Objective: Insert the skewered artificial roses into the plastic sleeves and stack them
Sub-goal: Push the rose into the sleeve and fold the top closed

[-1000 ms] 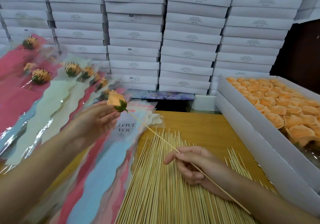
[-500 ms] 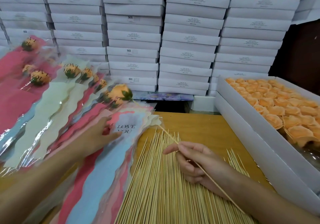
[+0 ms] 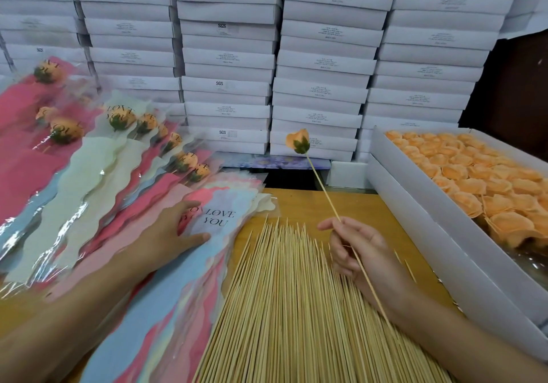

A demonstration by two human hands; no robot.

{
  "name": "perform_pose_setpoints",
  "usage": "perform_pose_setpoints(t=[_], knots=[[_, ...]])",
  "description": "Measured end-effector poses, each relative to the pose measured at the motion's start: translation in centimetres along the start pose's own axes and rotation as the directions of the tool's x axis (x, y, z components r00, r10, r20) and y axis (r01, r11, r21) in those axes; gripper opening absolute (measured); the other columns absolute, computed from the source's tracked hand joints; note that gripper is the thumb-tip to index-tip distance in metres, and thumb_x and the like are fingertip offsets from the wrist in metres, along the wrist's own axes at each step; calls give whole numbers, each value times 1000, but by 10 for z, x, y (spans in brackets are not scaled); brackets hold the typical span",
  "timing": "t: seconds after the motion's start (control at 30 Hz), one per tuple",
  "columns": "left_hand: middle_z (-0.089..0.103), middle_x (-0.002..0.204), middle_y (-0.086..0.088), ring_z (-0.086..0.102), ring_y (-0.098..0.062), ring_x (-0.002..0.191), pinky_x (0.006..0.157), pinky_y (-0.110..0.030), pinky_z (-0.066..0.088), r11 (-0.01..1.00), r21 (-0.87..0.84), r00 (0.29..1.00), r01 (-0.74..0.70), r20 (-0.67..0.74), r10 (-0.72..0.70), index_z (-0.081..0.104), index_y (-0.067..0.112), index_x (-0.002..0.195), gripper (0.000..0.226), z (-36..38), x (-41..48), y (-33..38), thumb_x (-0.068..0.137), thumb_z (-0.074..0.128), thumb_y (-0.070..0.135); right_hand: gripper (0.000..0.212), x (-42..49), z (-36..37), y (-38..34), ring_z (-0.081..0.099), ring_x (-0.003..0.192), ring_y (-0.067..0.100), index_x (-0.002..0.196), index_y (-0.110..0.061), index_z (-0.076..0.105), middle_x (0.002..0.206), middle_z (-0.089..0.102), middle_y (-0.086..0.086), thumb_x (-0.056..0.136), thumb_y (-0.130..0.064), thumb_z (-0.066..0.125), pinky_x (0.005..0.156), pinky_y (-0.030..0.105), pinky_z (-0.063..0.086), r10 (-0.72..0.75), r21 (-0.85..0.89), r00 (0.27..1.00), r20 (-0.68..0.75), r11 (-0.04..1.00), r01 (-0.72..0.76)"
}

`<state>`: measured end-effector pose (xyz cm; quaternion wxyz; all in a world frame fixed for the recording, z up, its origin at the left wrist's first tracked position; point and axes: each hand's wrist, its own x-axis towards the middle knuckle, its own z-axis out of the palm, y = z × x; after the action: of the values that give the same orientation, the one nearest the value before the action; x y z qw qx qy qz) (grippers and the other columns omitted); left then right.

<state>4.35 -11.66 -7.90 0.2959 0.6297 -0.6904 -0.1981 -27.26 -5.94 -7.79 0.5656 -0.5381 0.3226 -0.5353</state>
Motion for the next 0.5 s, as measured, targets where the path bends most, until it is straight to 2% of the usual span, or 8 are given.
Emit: perform_pose_setpoints(t=[0.07,0.17,0.3,0.43,0.5], knots=[[44,145,-7,44,-24,130,110,-42,34,1000,31,1000,3,12,-3,43,24,139,65,0,0,-3,83,75,32,23,-1,1,-1,31,40,4,86,-18,74,56,44,-2,87,-28,54,41,16,33,8,21,1000,-27,1000,-8],[44,145,-1,44,-20,130,110,-41,34,1000,25,999,-7,35,6,43,27,137,61,1,0,-8,84,73,35,22,-1,3,-2,31,40,5,85,-14,73,56,44,-1,85,-27,54,41,16,34,27,37,999,-44,999,-26],[51,135,5,48,-14,123,106,-38,38,999,15,999,-31,28,31,43,43,126,54,1,2,-11,82,74,38,22,-2,3,-2,32,40,5,89,-9,70,57,44,0,88,-23,53,42,16,34,42,42,998,-54,998,-40],[54,128,1,53,-17,120,106,-45,40,996,-1,996,-89,7,89,42,59,113,55,0,1,-8,81,77,30,22,-1,3,-2,33,41,6,91,-8,69,58,45,0,91,-22,52,43,17,34,48,33,997,-59,998,-46],[53,127,-2,53,-19,119,105,-46,42,992,3,992,-130,-5,130,46,57,113,56,0,0,-4,80,78,24,22,-1,4,-2,33,41,5,90,-9,70,58,45,0,89,-23,53,43,17,34,48,30,997,-59,998,-46]])
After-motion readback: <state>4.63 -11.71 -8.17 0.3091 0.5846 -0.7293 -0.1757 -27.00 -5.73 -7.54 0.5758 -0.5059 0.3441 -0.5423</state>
